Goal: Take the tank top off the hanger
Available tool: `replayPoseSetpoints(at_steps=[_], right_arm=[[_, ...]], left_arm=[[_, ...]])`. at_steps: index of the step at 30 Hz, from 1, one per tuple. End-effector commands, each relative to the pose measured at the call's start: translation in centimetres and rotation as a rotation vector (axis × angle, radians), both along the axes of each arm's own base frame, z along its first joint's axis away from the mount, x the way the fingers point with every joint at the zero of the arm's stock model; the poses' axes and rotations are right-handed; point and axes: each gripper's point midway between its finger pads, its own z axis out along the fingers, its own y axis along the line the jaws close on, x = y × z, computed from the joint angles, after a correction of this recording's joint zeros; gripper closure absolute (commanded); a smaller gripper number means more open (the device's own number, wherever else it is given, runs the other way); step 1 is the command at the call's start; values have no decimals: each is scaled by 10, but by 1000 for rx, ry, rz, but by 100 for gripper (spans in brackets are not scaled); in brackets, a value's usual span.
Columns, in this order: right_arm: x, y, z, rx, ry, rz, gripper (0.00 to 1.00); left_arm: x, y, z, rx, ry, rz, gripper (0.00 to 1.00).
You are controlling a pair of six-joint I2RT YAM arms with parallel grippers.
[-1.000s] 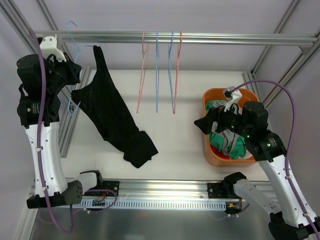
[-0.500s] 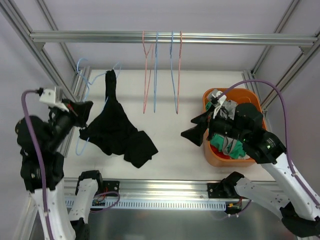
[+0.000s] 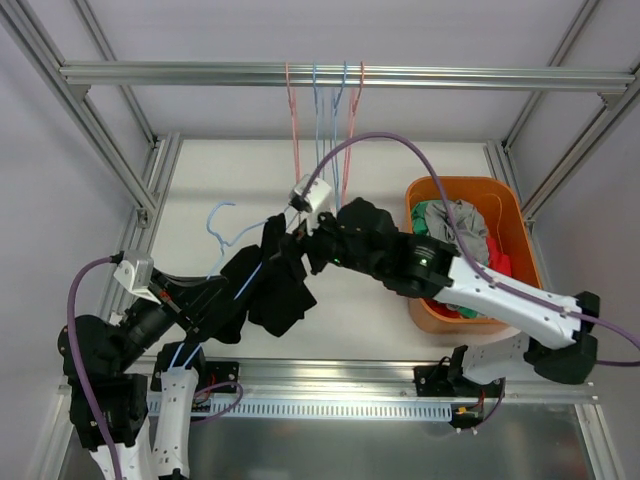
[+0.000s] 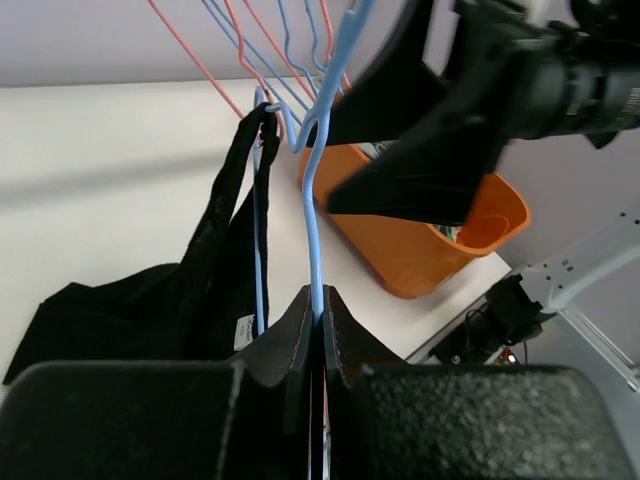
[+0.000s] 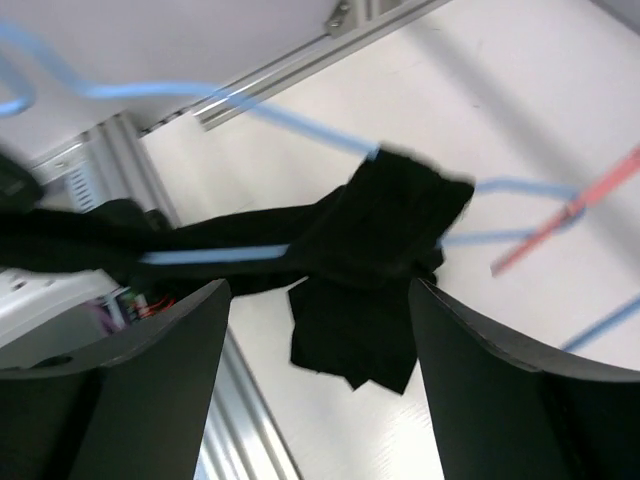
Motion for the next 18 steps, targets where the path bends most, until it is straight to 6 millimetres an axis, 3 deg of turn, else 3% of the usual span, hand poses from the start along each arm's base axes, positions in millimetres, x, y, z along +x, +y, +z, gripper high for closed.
replayPoseSetpoints(at_steps=[1,6,14,18], right_arm=[[32,13,35,56,-101,-128,25],[45,33,29,26,-111,-153,41],[50,34,23,12,-107,-182,94],[49,31,24,16,-110,-185,100]], left_arm=[[-15,-12,15,-32,-25,-84,100],[-23,-11,27,-23,-71,-70,100],[-29,-11,30,-9,-101,-66,100],[-22,-2,25,3,-95,8,100]])
